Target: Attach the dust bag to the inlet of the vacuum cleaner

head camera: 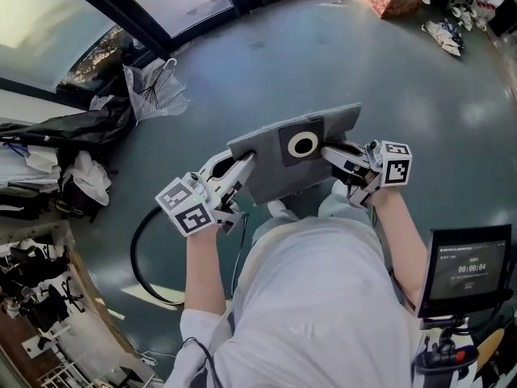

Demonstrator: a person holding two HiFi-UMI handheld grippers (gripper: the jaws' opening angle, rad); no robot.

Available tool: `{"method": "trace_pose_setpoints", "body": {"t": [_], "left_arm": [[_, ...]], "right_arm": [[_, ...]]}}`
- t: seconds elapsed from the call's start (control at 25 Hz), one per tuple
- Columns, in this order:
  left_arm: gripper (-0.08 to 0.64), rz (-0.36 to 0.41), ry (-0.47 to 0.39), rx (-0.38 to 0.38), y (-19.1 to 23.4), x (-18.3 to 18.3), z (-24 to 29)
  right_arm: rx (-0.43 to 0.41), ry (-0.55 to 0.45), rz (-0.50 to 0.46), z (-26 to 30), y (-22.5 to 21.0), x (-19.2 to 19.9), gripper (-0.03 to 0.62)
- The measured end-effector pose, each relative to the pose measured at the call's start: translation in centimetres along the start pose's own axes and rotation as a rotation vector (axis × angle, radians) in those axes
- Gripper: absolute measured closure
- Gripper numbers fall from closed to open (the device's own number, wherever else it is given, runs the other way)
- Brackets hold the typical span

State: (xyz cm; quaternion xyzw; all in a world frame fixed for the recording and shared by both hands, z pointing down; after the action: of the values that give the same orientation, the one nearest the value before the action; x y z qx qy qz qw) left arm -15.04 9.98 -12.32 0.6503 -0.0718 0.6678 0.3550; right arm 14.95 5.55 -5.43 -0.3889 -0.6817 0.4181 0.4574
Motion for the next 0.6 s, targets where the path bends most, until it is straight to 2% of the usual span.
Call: {"method": "trace_pose_setpoints", "body": {"t": [0.08, 0.16, 0.2, 0.28, 0.32, 0.44, 0.48, 0.6], "left_arm": [[0.540, 0.056, 0.001, -0.031, -0.3, -1.1, 1.2], [0.540, 0.113, 0.001, -0.038, -0.6, -2.1, 0.7], [0.540, 0.122, -0.018, -0.017, -0.9, -2.4, 0.4], [0.538, 0.094, -0.074, 0.042, -1.7, -2.3, 0.9], [0.524, 0.083, -0.095, 0.049, -2.0, -2.1, 1.3], [0.511, 0.123, -0.104, -0.041, -2.4, -2.1, 1.9], [0.512, 0.103, -0.097, -0.062, -2.1, -2.2, 1.8], [0.543, -0.091, -0.097, -0.022, -1.3, -1.6, 1.1]], "right_arm": [[-0.012, -0.016, -0.006, -1.8, -0.2, -2.5, 0.572], [-0.030, -0.007, -0.017, -1.1, 0.2, -3.3, 0.574], [-0.051, 0.003, -0.013, -0.4, 0.4, -3.3, 0.574], [-0.103, 0.024, 0.006, 0.9, 0.9, -3.0, 0.574], [-0.125, 0.038, 0.012, 1.5, 1.2, -2.7, 0.574], [-0.154, 0.087, -0.004, 3.3, 1.8, -2.0, 0.572], [-0.155, 0.093, -0.012, 3.7, 1.8, -1.9, 0.572], [-0.198, 0.118, 0.012, 3.8, 1.6, -1.6, 0.571]]}}
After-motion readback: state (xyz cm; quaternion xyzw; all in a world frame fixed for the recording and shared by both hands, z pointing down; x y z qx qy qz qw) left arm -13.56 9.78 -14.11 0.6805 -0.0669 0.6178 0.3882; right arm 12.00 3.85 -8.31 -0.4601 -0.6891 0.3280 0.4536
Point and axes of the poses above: the fingertips, and each gripper's own axes: z forward along the fingers, y to its left, x out of its underside, the point moved 9 cm from there along -z, backward along the fingers, and after that the axes turned 15 degrees about z, right-handed, at the moved point
